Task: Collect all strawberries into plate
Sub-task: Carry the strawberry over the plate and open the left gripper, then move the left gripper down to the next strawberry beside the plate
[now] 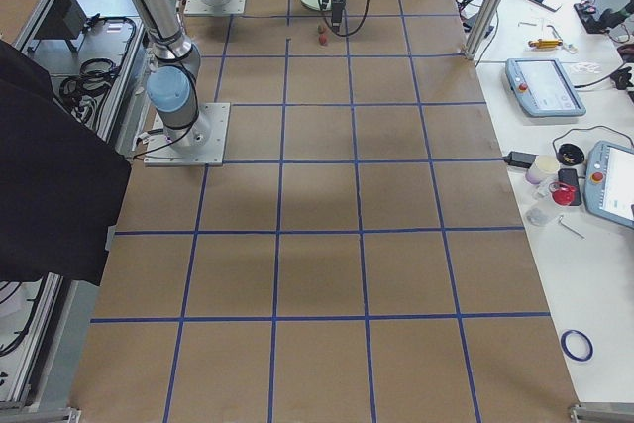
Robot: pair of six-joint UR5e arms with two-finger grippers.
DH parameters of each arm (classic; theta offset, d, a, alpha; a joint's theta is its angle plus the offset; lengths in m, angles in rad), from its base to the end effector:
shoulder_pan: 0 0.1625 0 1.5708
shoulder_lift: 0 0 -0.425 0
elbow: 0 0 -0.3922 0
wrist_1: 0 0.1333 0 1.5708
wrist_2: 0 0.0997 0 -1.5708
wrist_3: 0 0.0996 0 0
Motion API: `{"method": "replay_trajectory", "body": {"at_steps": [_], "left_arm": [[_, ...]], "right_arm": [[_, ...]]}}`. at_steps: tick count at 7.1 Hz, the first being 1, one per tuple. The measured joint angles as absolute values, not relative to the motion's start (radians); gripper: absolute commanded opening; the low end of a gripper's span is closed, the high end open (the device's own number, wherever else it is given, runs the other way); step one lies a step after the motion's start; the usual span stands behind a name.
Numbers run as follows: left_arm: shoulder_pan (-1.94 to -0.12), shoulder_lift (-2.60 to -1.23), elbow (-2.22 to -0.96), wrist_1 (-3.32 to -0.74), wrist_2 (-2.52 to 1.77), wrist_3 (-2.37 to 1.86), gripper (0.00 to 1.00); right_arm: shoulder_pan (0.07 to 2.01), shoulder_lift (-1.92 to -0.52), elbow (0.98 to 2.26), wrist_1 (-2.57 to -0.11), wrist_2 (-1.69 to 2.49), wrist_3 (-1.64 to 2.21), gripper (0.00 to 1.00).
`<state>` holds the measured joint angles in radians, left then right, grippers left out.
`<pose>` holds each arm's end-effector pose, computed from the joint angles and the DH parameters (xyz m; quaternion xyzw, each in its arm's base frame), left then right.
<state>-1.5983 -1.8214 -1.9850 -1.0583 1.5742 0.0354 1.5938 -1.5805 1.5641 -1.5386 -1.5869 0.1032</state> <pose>-0.1466 -0.4937 0.2187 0.0315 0.9966 0.0761 0.0014 0.1428 -0.4830 0.4928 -0.0400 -0.9991 -0.0074 0.0085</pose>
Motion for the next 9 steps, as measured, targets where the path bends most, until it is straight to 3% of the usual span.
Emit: {"method": "replay_trajectory", "body": {"at_steps": [4,5,6,9], "left_arm": [[-1.709,-1.901,-1.965,-0.98,1.53,-0.285,0.9],[-1.722,-1.92,-1.965,-0.968,1.532,-0.297,0.82],[-1.733,-1.935,-1.966,-0.96,1.536,-0.301,0.73],[-1.745,-1.956,-1.968,-0.954,1.541,-0.298,0.23]], "right_arm": [[1.594,-1.581,1.567,-1.539,-1.585,0.104,1.0],[1.594,-1.581,1.567,-1.539,-1.585,0.104,1.0],[1.594,-1.581,1.567,-1.539,-1.585,0.104,1.0],[1.594,-1.581,1.567,-1.539,-1.585,0.104,1.0]]}}
